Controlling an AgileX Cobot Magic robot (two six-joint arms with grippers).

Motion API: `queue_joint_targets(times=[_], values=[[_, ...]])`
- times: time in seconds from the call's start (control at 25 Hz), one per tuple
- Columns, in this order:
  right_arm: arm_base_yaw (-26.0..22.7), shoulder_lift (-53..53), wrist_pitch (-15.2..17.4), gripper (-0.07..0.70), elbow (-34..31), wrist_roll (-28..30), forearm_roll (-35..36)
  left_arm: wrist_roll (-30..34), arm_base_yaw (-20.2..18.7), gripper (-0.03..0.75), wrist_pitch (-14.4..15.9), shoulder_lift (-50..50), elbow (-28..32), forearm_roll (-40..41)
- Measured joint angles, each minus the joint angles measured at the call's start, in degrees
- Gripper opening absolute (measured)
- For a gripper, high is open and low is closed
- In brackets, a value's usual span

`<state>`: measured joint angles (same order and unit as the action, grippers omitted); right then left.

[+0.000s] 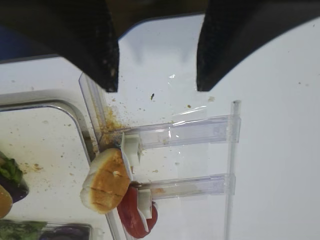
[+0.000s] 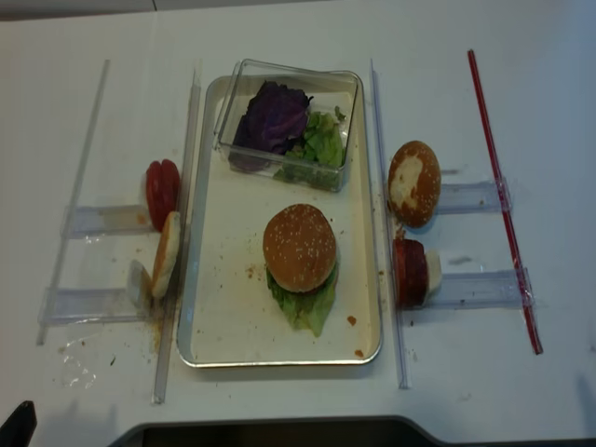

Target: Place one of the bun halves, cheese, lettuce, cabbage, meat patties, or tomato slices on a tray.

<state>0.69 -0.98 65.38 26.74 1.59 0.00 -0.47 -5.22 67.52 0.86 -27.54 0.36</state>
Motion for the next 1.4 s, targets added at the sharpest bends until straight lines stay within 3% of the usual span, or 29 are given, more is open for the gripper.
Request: queue_joint_targets(times=[1.04,1.4], values=[[-1.2,0.0,0.0,0.426,0.0,0.0,0.0,0.0,0.0,0.341,0.0,0.0,0.0,0.0],[-1.2,0.0,0.0,0.414,0.0,0.0,0.0,0.0,0.0,0.341,0.0,0.0,0.0,0.0]])
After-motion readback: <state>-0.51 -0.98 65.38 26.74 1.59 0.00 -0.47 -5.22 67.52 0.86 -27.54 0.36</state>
